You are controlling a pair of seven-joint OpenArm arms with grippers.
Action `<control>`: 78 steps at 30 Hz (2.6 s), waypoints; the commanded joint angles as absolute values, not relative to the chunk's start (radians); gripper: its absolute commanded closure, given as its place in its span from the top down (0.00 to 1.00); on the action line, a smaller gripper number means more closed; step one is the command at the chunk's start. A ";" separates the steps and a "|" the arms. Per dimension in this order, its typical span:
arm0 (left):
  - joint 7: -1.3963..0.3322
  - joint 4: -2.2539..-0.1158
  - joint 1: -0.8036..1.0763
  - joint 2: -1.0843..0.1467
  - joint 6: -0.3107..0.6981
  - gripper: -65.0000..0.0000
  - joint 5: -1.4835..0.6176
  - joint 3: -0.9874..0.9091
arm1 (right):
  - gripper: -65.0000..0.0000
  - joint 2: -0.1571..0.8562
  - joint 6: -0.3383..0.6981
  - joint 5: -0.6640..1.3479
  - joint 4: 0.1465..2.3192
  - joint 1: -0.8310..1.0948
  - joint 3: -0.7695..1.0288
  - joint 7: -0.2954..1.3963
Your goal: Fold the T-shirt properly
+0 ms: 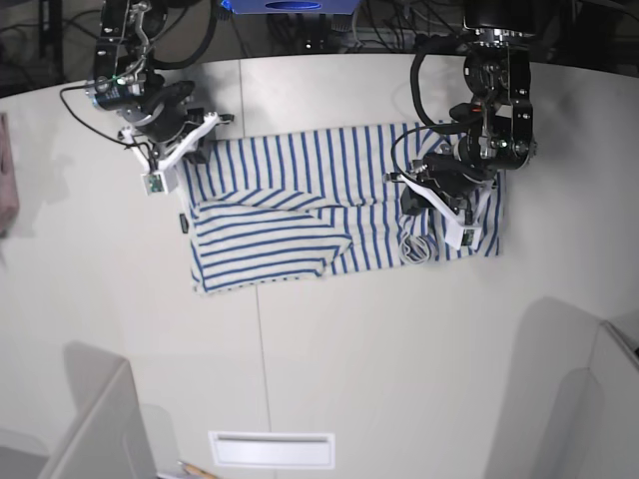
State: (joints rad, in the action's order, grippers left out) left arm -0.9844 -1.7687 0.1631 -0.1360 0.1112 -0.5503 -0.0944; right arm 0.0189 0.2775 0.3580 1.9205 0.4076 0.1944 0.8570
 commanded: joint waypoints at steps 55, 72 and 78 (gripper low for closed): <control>-0.964 -1.945 0.446 -0.223 0.127 0.00 -0.564 -0.883 | 0.68 0.246 0.283 0.891 1.224 -0.206 0.401 1.179; -0.964 -1.939 0.437 -0.217 0.219 0.00 -0.561 -0.888 | 0.64 0.298 0.354 0.848 1.168 -0.093 0.050 1.044; -0.963 -1.876 0.432 -0.217 0.220 0.00 -0.561 -0.880 | 0.63 0.285 0.358 0.851 1.167 -0.107 0.041 1.046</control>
State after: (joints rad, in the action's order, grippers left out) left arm -0.9829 -1.8622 0.4313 -0.2028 0.2176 -0.5545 -0.8745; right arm 0.2859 0.3801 0.9192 1.1778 -0.1169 0.0532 0.9726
